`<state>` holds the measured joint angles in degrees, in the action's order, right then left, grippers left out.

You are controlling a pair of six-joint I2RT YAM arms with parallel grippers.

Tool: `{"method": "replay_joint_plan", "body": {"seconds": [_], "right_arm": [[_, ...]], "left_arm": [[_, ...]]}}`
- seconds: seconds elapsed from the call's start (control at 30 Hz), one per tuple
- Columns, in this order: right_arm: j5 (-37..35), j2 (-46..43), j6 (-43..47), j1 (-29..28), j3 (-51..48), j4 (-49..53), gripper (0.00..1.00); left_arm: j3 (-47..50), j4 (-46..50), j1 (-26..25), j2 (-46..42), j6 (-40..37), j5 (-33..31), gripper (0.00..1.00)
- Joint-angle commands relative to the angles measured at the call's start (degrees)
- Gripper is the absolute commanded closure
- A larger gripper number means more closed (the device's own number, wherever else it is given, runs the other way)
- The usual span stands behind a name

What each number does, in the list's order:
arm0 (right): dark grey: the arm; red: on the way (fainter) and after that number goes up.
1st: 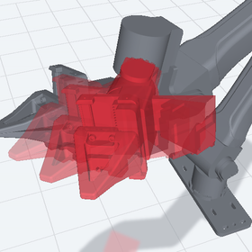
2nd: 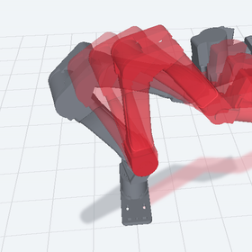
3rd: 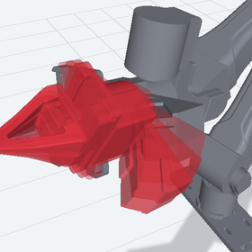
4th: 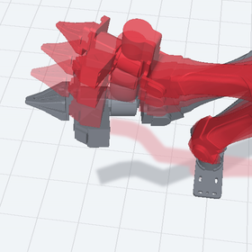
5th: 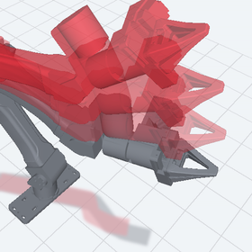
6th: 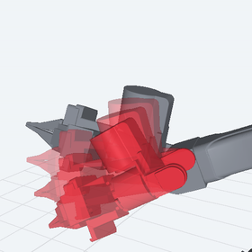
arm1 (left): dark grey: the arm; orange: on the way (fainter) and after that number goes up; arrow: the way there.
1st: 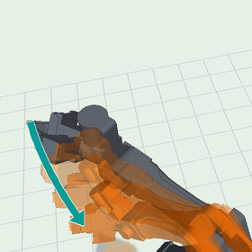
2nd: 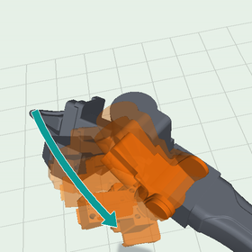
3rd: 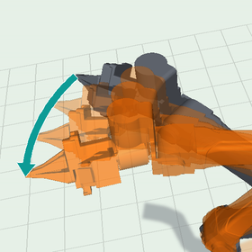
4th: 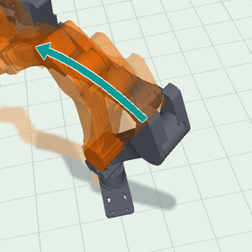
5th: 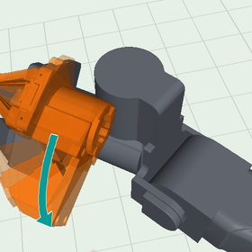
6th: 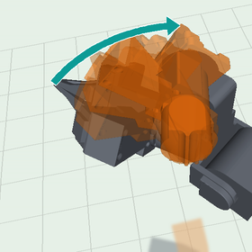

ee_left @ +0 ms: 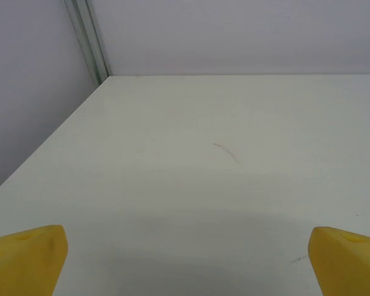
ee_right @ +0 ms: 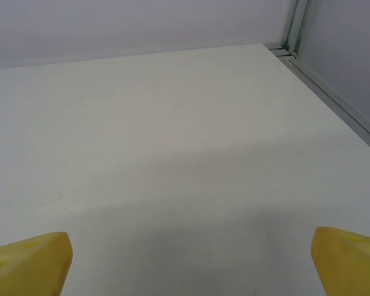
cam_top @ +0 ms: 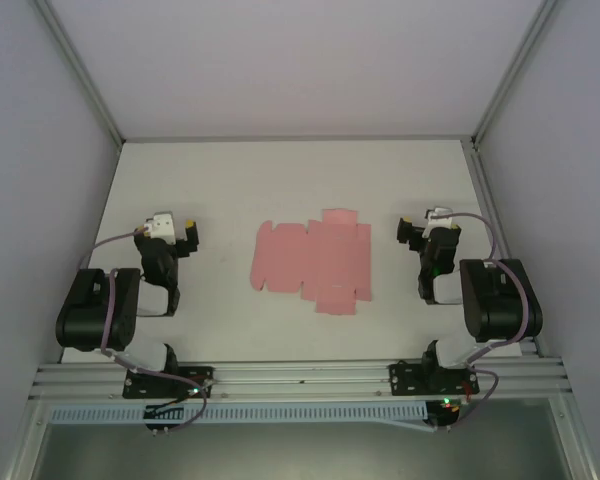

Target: Assemble paper box

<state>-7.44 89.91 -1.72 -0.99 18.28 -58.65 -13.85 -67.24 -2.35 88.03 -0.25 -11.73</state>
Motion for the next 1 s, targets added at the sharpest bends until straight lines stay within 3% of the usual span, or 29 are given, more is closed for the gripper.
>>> {"method": "replay_joint_plan", "body": {"seconds": [0.0, 0.53, 0.7, 0.8, 0.97], "right_arm": [[0.3, -0.3, -0.6, 0.1, 0.6, -0.3, 0.0], [1.9, -2.7, -0.3, 0.1, 2.3, 4.0, 0.0], [-2.2, -13.0, -4.4, -0.1, 11.2, 31.6, 0.0], [-2.1, -17.1, -6.9, -0.3, 11.2, 34.5, 0.0], [7.7, -23.6, -11.1, -0.8, 13.4, 40.5, 0.0]], "left_arm": [[-0.9, -1.7, -0.1, 0.6, -1.2, 0.7, 0.0], [-1.1, -0.5, 0.6, -0.5, -0.6, 1.2, 0.0], [-6.7, 17.2, 0.4, -10.8, 0.6, -1.9, 0.0], [-10.1, 27.7, 0.3, -16.6, 5.6, 0.0, 0.0], [-17.4, 45.7, -3.3, -22.8, 12.2, 2.6, 0.0]]}}
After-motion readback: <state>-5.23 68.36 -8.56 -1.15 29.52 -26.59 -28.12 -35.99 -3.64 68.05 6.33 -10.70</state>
